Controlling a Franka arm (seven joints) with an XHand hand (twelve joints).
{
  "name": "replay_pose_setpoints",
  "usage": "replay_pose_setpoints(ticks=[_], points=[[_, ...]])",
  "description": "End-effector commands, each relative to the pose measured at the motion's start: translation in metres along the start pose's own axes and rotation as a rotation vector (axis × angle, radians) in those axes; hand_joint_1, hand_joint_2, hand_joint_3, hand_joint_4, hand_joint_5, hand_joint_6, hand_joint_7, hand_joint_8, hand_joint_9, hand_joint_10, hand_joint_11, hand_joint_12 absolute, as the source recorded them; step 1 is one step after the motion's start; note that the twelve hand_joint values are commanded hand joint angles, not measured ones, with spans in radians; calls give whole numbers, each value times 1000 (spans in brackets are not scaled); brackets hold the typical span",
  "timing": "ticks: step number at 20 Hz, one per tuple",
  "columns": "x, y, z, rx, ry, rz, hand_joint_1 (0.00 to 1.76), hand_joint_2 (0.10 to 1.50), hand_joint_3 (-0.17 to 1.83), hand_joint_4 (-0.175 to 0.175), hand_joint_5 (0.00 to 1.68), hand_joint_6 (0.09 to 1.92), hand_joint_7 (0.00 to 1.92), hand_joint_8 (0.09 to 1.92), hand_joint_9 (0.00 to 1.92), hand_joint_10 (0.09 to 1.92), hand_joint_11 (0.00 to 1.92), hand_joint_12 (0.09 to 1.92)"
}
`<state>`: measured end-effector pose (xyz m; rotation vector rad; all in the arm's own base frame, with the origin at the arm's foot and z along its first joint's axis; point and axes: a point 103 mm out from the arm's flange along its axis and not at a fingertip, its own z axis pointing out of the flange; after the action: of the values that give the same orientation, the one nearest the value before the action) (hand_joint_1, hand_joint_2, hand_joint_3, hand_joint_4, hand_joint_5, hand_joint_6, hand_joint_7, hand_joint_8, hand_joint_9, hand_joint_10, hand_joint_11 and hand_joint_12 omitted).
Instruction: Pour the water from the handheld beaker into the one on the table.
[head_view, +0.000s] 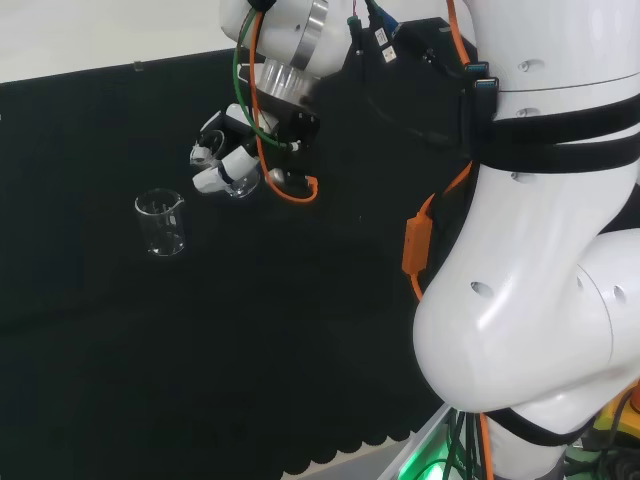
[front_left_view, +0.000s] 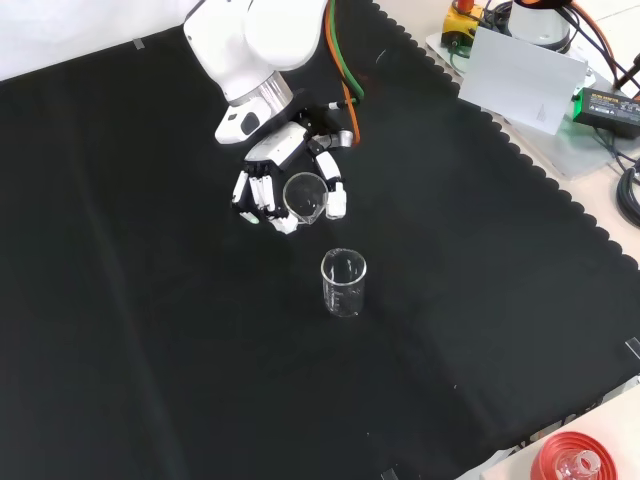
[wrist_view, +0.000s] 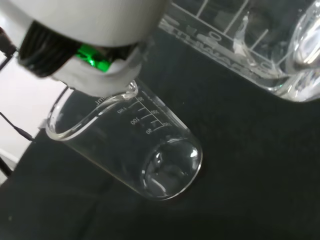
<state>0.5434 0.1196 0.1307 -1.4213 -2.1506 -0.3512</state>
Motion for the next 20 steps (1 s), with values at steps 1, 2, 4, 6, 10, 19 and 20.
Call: replay_pose_setpoints(ticks=[1,2,4,6,10,19,20], points=[[4,4,-1,18,-56,3,1306,515,816,66,1338,618,1635,87,1092,498,431,1289],[5,5,-1,21,-62,5,1306,514,816,65,1338,617,1636,87,1093,498,432,1289],[7,6,-1,27,-77,9,1307,513,818,62,1338,613,1638,87,1094,497,436,1288],[9,6,-1,29,-93,9,1308,509,823,58,1340,609,1642,87,1097,494,444,1281],[12,8,-1,38,-109,11,1310,501,834,46,1343,602,1652,87,1110,487,473,1274],[20,11,3,69,-160,21,1312,493,846,33,1344,597,1662,87,1124,480,498,1263],[22,11,4,73,-167,22,1312,491,848,32,1345,595,1664,87,1127,476,502,1258]])
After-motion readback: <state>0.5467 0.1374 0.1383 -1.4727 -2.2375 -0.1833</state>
